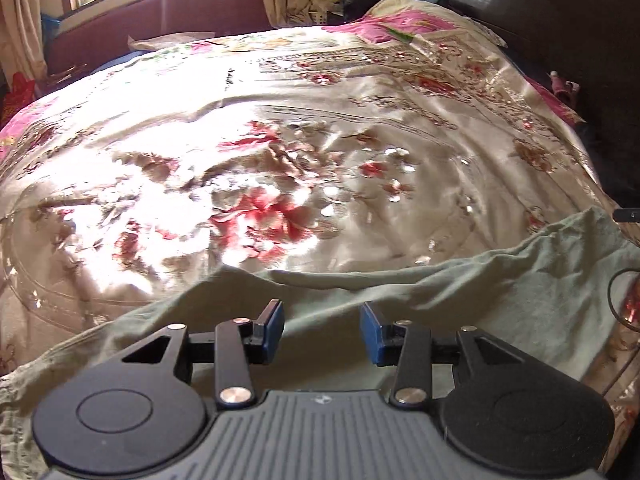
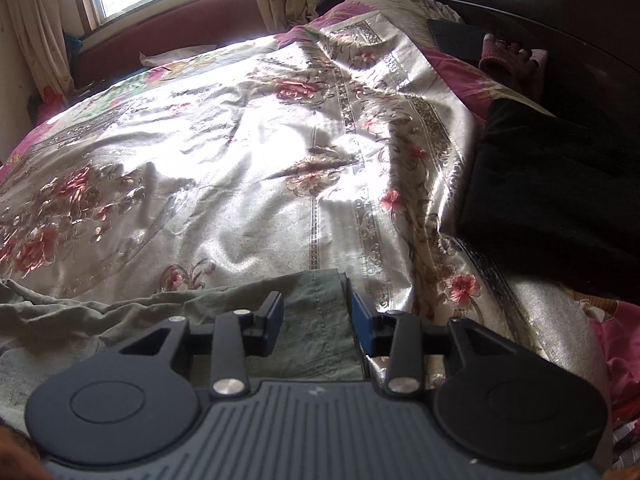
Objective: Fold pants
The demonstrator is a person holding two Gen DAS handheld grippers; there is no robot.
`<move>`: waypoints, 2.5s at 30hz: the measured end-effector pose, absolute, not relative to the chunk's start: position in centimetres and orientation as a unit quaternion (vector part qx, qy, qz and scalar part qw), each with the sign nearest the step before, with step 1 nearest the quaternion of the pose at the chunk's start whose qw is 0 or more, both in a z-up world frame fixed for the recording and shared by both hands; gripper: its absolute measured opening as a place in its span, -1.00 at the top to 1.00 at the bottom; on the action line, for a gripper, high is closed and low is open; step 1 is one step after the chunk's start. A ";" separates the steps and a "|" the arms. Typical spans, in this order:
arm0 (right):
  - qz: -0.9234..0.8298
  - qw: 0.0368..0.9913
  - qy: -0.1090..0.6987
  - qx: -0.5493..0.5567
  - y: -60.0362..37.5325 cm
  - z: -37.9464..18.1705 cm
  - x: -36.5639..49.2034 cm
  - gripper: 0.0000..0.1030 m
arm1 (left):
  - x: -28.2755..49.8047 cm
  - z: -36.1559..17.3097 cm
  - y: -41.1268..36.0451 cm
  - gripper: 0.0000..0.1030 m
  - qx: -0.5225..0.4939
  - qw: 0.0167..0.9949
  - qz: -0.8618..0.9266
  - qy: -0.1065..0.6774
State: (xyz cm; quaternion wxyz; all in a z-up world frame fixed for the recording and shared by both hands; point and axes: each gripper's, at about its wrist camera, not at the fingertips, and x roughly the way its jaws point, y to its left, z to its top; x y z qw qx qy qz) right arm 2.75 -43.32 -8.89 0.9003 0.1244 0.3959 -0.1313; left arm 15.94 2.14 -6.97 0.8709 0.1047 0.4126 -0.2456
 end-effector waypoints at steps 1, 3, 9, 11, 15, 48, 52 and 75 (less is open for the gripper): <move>-0.131 0.899 0.398 0.128 -43.5 -9.2 3.0 0.23 | 17.0 -7.0 3.0 -0.09 0.109 0.871 -0.238 0.415; -0.134 0.897 0.400 0.134 -43.8 -9.7 3.4 0.23 | 19.1 -7.5 4.3 -0.10 0.121 0.868 -0.232 0.422; -0.136 0.894 0.408 0.130 -44.5 -10.8 4.7 0.22 | 23.2 -9.5 4.8 -0.09 0.136 0.838 -0.268 0.456; -0.132 0.893 0.409 0.136 -44.8 -11.3 5.0 0.22 | 23.8 -9.9 4.5 -0.09 0.136 0.829 -0.279 0.466; -0.120 0.895 0.407 0.139 -45.1 -12.3 5.6 0.23 | 24.6 -10.3 4.3 0.23 0.132 0.821 -0.283 0.478; -0.147 0.915 0.354 0.129 -43.9 -7.5 1.6 0.01 | 18.5 -8.2 4.5 -0.24 0.041 0.893 -0.164 0.418; -0.138 0.919 0.341 0.143 -43.1 -6.4 -0.8 -0.31 | 15.4 -6.8 3.9 -0.58 0.039 0.893 -0.158 0.420; -0.103 0.904 0.336 0.243 -41.4 -9.3 -8.3 -0.54 | 4.7 -6.2 3.9 -1.00 -0.064 0.887 -0.110 0.445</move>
